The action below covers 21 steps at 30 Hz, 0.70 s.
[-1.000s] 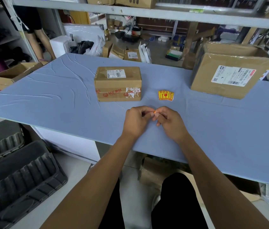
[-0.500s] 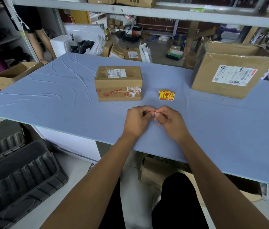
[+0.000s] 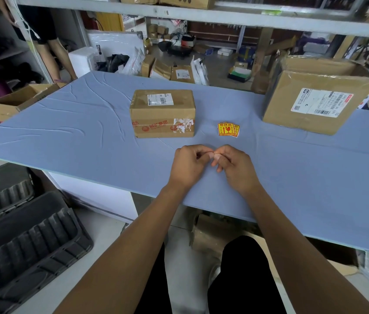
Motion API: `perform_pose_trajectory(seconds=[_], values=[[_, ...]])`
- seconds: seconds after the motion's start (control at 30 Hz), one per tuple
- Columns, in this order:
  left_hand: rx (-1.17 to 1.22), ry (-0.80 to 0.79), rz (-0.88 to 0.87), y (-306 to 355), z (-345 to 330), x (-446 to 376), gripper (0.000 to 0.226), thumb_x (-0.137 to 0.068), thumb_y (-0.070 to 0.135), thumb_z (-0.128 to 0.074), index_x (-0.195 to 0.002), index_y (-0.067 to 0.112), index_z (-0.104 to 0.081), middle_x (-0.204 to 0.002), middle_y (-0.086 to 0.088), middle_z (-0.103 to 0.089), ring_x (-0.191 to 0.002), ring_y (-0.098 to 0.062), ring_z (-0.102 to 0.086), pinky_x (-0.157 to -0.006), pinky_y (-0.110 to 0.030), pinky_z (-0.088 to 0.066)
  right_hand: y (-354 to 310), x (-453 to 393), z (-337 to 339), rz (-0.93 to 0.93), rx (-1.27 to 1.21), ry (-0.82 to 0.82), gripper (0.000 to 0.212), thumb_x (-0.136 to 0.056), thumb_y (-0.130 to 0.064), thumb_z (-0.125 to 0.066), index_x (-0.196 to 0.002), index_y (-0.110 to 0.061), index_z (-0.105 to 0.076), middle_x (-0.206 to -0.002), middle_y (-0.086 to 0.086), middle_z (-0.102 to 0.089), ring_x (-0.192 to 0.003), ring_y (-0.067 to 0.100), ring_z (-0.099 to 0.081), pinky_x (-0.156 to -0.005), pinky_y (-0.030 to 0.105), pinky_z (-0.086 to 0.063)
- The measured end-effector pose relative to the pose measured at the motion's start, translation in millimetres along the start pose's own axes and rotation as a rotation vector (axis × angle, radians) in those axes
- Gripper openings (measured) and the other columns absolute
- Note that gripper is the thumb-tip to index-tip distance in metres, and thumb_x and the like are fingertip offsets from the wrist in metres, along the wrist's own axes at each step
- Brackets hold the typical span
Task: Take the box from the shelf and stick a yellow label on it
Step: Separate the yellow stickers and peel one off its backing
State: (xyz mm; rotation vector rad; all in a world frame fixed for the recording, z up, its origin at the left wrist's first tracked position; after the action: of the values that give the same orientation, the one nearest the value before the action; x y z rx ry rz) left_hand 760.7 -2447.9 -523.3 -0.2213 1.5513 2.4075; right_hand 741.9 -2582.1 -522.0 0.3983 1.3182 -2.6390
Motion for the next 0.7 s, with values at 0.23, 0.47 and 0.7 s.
perform_pose_trajectory(seconds=[0.23, 0.47, 0.7], values=[[-0.035, 0.01, -0.026, 3.7, 1.2, 0.7, 0.018, -0.091, 0.012, -0.061, -0.087, 0.011, -0.078, -0.085, -0.002, -0.078, -0.08, -0.015, -0.07, -0.076, -0.025, -0.053, 0.0, 0.1, -4.5, -0.014, 0.016, -0.012, 0.012, -0.096, -0.014, -0.054, -0.089, -0.011, -0.063, -0.075, -0.003, -0.067, -0.065, 0.007, -0.06, -0.071, 0.023, -0.047], [-0.038, 0.01, -0.04, 4.8, 1.1, 0.6, 0.015, -0.091, 0.011, -0.064, -0.092, 0.012, -0.079, -0.089, -0.001, -0.078, -0.082, -0.011, -0.071, -0.079, -0.023, -0.054, 2.1, 0.4, -1.6, -0.064, -0.041, 0.023, 0.007, -0.092, -0.015, -0.06, -0.086, -0.018, -0.061, -0.082, 0.008, -0.07, -0.067, 0.015, -0.062, -0.069, 0.023, -0.048], [-0.043, 0.01, -0.041, 6.7, 1.4, 1.8, 0.014, -0.09, 0.013, -0.065, -0.093, 0.013, -0.079, -0.09, -0.001, -0.079, -0.081, -0.008, -0.07, -0.079, -0.019, -0.054, 2.9, 0.5, -0.1, -0.082, -0.037, 0.036, 0.006, -0.092, -0.012, -0.059, -0.087, -0.013, -0.063, -0.077, 0.002, -0.067, -0.061, 0.01, -0.061, -0.068, 0.025, -0.049]])
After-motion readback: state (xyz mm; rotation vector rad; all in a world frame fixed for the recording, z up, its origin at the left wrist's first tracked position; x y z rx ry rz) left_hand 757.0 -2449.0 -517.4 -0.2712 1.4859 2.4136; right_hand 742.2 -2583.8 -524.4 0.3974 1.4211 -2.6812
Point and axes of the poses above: each hand's wrist, its own x-axis away from the middle knuckle, its own z-axis out of the back of the hand, y = z × x, the point moved 9 cm from there along -x, towards the middle knuckle
